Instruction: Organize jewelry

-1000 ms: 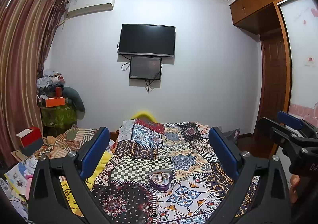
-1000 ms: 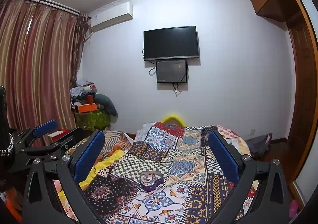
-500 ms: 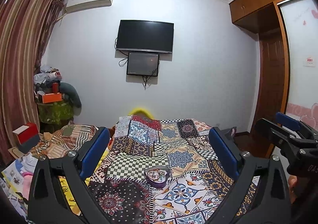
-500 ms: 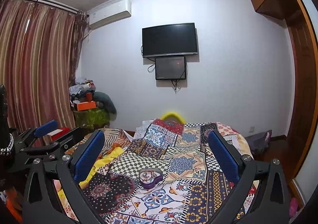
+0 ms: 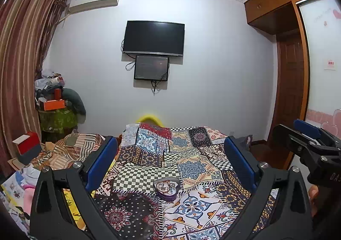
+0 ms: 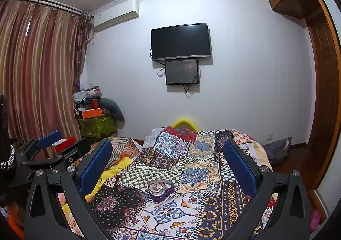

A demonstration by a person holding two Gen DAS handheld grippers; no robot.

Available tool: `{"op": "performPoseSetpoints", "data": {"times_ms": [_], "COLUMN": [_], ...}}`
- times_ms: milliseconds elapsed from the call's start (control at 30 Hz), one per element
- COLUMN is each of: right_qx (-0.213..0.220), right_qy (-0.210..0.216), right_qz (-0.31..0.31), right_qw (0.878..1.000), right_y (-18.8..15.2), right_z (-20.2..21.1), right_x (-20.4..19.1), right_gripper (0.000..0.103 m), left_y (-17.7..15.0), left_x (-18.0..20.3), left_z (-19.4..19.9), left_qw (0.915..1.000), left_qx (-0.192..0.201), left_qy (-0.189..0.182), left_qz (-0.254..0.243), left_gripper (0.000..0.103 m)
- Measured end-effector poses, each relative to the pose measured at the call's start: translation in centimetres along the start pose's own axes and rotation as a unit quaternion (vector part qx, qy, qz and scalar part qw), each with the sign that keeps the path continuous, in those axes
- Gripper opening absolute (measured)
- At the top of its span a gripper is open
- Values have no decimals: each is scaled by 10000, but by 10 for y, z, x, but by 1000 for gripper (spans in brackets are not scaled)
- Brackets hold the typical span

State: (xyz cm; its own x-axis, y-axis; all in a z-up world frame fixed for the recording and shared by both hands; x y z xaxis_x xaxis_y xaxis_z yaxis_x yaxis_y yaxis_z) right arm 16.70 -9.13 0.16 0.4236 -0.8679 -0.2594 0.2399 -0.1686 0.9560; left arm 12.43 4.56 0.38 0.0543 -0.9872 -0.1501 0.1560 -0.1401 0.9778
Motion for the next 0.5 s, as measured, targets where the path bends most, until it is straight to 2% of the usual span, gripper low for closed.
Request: {"op": "performPoseSetpoints", "data": {"times_ms": [500], "right_qx": [-124], "right_qy": [-33], "right_qz": [-98], "right_qw": [9999], "right_y": [-7], "right_z": [-9], "right_x": [5], "right_gripper": [103], "left_y": [-9], "left_x": [-2], "left_z": [-11], "left_qw": [9999], "left_qx": [-119], "left_qy": [-13], "left_qz": [-9], "left_gripper": [100]}}
Point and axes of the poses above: each gripper's, at about its wrist camera, not at the fingertips, and z roughly against the way its jaws point, x to its right, y to its top, the point moved 10 cm from there along -z, roughly the way its jaws point, and after that the axes turned 13 degrees about -z, right-handed, at the moved point
